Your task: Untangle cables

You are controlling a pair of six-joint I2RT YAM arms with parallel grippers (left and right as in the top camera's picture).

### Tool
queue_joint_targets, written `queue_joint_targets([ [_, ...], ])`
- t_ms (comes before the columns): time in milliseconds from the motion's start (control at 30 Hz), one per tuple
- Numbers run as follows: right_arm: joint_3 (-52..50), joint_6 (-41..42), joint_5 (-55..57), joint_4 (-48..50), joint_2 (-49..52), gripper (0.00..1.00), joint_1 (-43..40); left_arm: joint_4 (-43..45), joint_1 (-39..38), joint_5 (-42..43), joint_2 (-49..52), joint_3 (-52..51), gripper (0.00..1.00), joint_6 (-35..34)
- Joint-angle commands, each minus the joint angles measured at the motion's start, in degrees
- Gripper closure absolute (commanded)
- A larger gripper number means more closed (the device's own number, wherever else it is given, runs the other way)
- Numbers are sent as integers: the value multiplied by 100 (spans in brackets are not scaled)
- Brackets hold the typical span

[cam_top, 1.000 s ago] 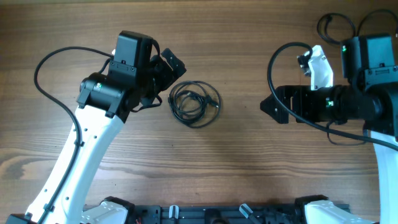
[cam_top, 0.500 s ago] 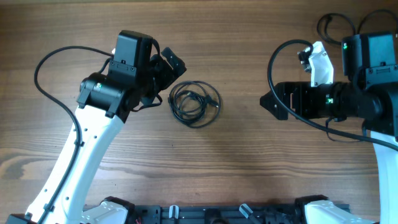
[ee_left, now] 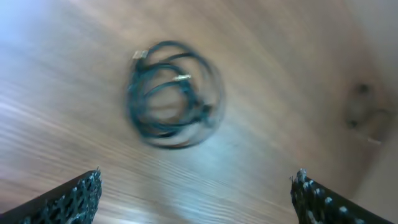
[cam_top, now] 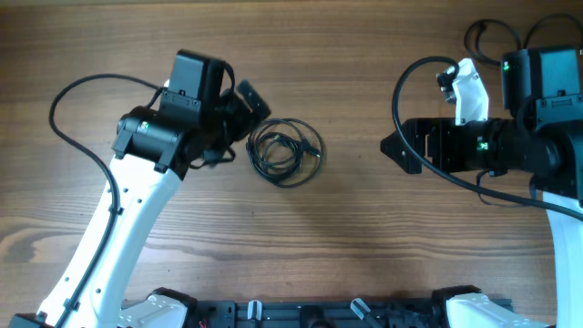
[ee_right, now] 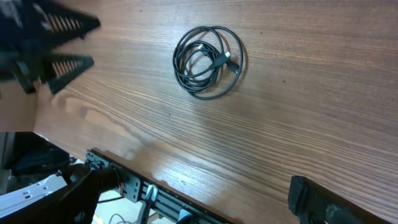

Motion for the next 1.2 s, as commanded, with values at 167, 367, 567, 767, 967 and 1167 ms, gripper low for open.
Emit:
queue_joint_targets([
  [167,-48,203,55,229,74,0,13,-826,136,-765,435,61,0,83],
  [367,-50,334,59,232,247,0,13,-743,136,-627,1163,59,2,74],
  [567,-50,334,52,227,538,0,13,-614,-48,-219,1996,59,16,33],
  [767,-50,326,55,146,706,0,13,-234,-382,-223,2647,55,24,-551],
  [967,-50,323,57,149,717,0,13,-181,-428,-219,2944,20,29,-553],
  [1167,-50,326,57,188,717,0,13,61,-428,-111,2973,-271,34,-555],
])
